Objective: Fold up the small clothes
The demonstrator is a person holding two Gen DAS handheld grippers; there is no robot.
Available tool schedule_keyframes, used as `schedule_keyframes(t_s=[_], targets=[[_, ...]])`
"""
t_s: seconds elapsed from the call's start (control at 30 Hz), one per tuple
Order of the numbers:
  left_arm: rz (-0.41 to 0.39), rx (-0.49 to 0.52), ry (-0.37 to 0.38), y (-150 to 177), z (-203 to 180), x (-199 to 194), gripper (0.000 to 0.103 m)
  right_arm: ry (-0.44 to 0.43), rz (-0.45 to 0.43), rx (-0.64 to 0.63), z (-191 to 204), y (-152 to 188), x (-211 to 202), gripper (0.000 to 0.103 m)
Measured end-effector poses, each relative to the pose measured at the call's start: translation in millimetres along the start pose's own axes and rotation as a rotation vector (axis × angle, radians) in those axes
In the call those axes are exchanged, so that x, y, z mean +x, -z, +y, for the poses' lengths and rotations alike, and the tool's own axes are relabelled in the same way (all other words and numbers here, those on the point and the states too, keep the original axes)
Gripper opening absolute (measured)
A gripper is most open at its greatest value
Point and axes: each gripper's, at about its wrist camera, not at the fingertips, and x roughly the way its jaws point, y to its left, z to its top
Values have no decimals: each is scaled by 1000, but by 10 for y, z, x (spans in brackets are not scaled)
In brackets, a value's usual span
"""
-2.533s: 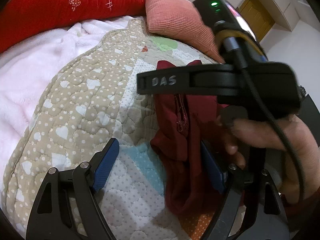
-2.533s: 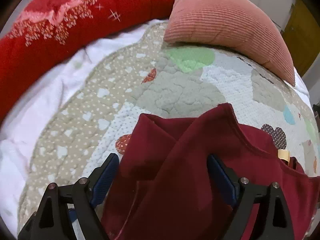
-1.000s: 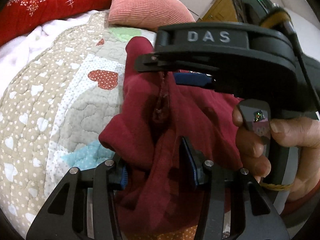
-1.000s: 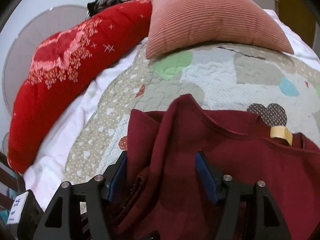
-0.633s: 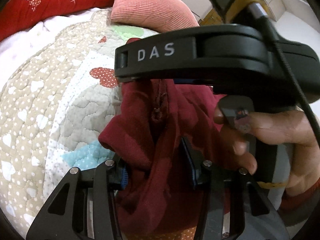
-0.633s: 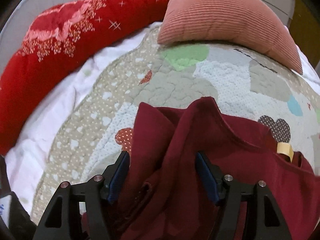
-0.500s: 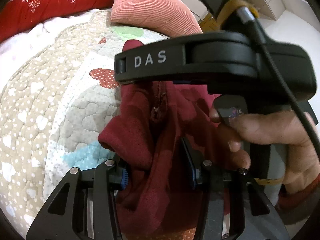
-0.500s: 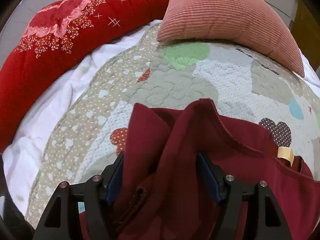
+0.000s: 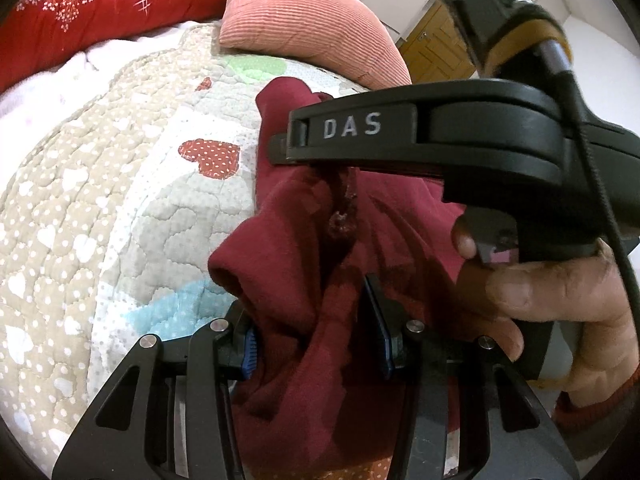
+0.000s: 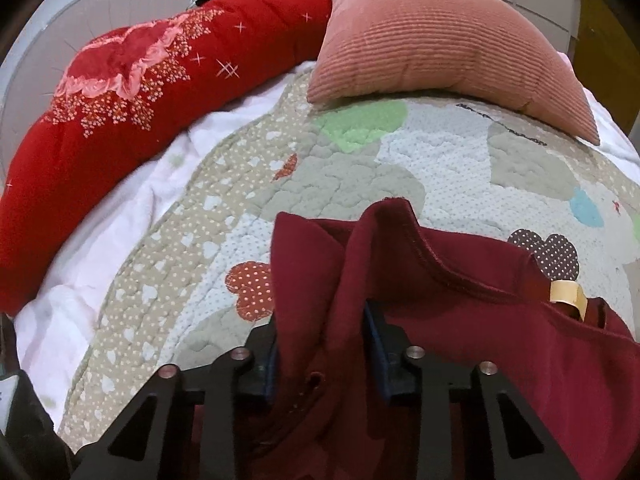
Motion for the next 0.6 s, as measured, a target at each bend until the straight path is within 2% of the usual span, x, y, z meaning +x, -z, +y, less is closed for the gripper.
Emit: schedule_keyframes(t_s=[0.2, 0.33, 0.6], targets=[[13, 0, 16, -32, -12, -37, 42, -77, -39, 60, -90, 19, -204, 27], [7, -10, 31, -61, -29, -101, 32, -127, -68, 90, -172, 34, -360, 26], [-34, 34, 23, -110, -281, -270, 29, -140, -125, 103, -290, 94, -690, 24]])
